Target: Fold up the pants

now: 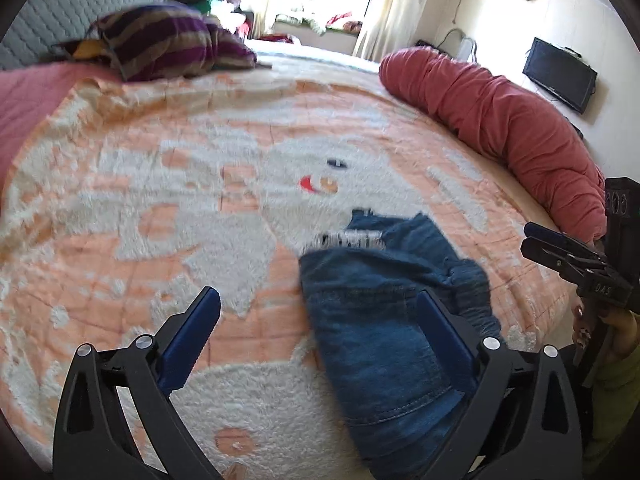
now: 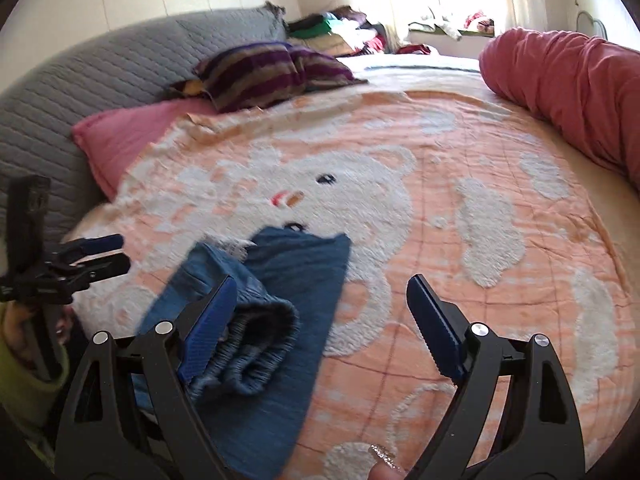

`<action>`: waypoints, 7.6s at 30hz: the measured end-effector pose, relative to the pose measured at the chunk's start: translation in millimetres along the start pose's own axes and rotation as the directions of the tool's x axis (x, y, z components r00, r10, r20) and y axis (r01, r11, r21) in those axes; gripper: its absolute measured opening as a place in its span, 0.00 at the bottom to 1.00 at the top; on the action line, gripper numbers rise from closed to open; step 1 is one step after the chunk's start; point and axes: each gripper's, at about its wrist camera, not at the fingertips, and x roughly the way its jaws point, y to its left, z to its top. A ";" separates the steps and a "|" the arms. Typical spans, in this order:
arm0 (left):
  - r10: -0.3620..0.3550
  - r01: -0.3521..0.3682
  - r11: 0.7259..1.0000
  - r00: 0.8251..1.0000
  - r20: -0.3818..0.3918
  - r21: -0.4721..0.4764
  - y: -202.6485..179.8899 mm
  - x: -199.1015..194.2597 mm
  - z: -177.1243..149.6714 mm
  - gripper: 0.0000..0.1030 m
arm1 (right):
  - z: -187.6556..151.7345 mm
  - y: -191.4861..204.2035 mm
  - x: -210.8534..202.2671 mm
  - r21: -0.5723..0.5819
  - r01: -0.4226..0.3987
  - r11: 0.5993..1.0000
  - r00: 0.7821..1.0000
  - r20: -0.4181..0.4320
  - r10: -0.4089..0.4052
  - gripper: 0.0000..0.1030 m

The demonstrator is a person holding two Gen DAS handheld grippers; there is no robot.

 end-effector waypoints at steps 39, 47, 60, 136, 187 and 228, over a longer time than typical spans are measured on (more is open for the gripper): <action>-0.131 0.115 0.988 0.977 -0.168 -0.102 -29.4 66.5 -28.3 0.62 | -21.7 1.5 83.5 0.058 -0.183 0.981 0.919 -0.345 0.192 0.29; -0.099 0.095 0.995 0.986 -0.135 -0.033 -40.0 60.9 -26.7 0.35 | -20.0 19.6 75.7 -0.047 -0.159 0.986 0.945 -0.297 0.138 0.10; -0.088 0.086 0.996 0.995 -0.053 -0.031 -32.7 38.0 1.2 0.27 | 9.1 54.1 63.7 -0.157 -0.150 0.976 0.979 -0.163 0.124 0.06; 0.156 -0.163 0.981 0.985 -0.074 -0.103 30.1 78.8 43.6 0.78 | 58.8 29.1 136.4 -0.041 0.045 0.998 0.984 -0.168 -0.052 0.82; 0.244 -0.241 0.970 0.955 0.167 -0.039 -8.9 -31.9 39.5 0.96 | 63.4 48.9 19.4 -0.092 0.074 0.993 0.976 0.210 -0.053 0.91; 0.208 -0.207 0.977 0.978 0.004 -0.054 -14.2 -42.7 -81.8 0.96 | -58.7 85.1 -10.2 -0.112 0.120 0.986 0.992 0.042 -0.116 0.91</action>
